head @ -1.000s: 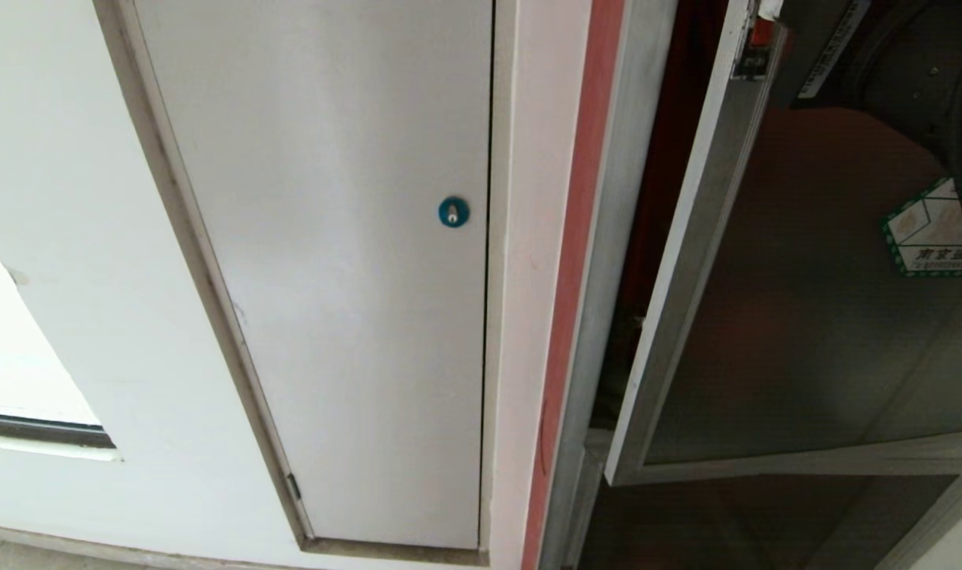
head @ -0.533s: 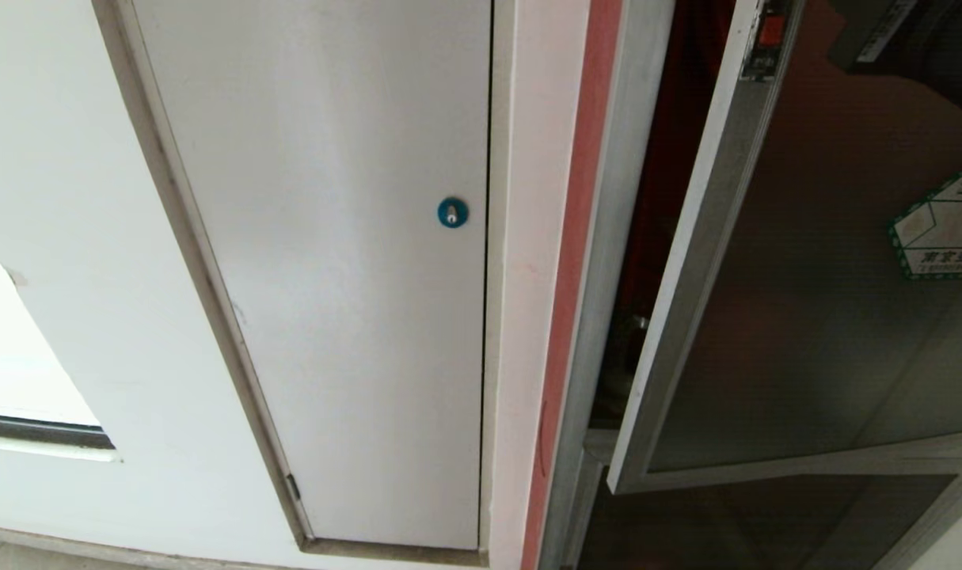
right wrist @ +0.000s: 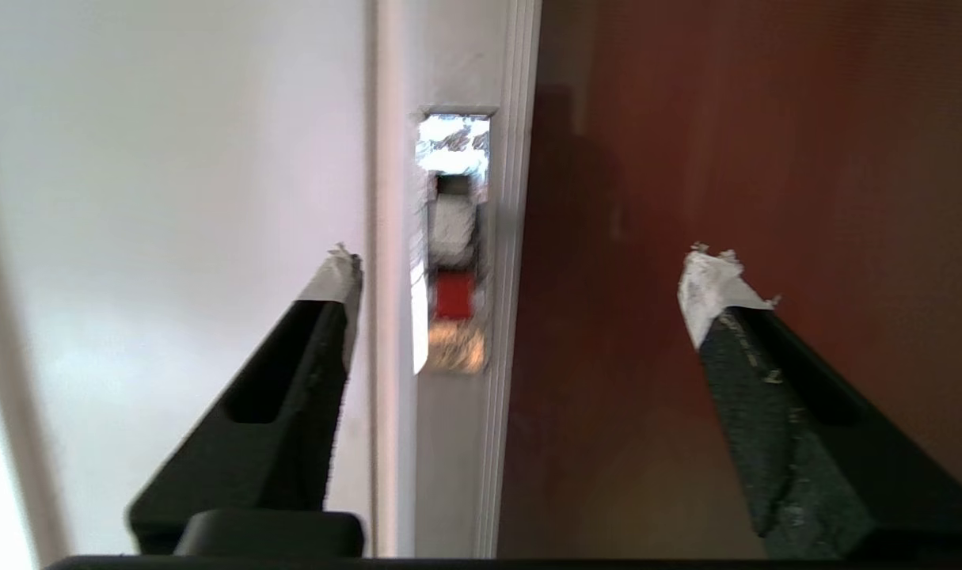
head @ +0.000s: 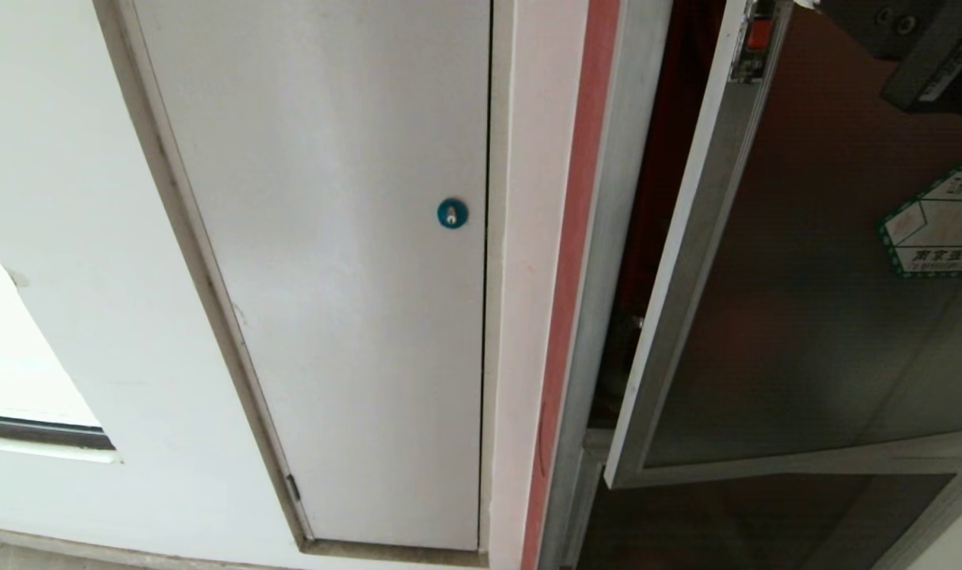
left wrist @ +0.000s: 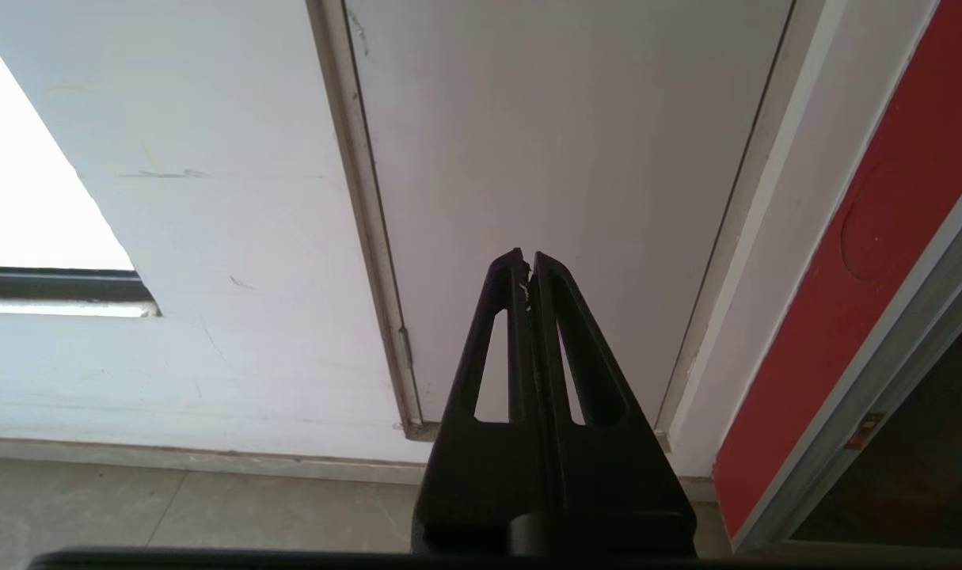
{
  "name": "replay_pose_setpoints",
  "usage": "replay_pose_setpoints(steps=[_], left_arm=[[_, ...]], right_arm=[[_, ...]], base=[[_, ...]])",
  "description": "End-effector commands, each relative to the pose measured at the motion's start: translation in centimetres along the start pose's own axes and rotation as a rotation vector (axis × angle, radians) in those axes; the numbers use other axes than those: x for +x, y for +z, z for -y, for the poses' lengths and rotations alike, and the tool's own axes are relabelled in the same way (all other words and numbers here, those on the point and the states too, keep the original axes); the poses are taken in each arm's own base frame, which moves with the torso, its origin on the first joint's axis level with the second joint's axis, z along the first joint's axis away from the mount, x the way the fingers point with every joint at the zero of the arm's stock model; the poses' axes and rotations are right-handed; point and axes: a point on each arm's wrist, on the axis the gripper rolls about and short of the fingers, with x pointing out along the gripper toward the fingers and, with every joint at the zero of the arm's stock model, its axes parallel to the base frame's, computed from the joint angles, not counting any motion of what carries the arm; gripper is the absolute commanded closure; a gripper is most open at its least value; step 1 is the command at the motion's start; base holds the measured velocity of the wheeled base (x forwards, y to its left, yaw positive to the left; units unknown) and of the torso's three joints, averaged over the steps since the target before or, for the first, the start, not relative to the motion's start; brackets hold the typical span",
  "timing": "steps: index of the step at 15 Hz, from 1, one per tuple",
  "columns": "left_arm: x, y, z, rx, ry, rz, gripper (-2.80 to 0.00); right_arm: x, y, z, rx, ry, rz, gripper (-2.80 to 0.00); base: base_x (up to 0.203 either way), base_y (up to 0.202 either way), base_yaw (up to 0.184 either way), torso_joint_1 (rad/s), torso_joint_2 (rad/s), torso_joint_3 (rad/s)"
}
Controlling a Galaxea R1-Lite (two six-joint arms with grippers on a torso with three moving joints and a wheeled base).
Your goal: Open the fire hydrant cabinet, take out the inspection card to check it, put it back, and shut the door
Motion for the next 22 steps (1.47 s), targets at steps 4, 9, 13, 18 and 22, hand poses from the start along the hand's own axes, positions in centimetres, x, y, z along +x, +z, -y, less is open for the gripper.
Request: replay_pose_setpoints(steps=[4, 9, 13, 18, 22], left_arm=[[0.0, 0.0, 0.0, 0.0, 0.0, 0.0, 0.0], [0.0, 0.0, 0.0, 0.0, 0.0, 0.0, 0.0], [0.0, 0.0, 0.0, 0.0, 0.0, 0.0, 0.0], [0.0, 0.0, 0.0, 0.0, 0.0, 0.0, 0.0], [0.0, 0.0, 0.0, 0.0, 0.0, -0.001, 0.0]], right_arm=[[-3.7, 0.6, 2.0, 0.006, 0.0, 0.02, -2.8], [-5.8, 1.3, 3.4, 0.016, -0.01, 0.051, 0.0], [-7.4, 1.7, 4.5, 0.014, -0.028, 0.077, 0.0], [-8.5, 2.8, 7.0, -0.043, -0.198, 0.13, 0.0], [-14.0, 6.0, 9.7, -0.152, -0.431, 0.137, 0.0]], base=[[0.0, 0.0, 0.0, 0.0, 0.0, 0.0], [0.0, 0.0, 0.0, 0.0, 0.0, 0.0], [0.0, 0.0, 0.0, 0.0, 0.0, 0.0], [0.0, 0.0, 0.0, 0.0, 0.0, 0.0], [0.0, 0.0, 0.0, 0.0, 0.0, 0.0]])
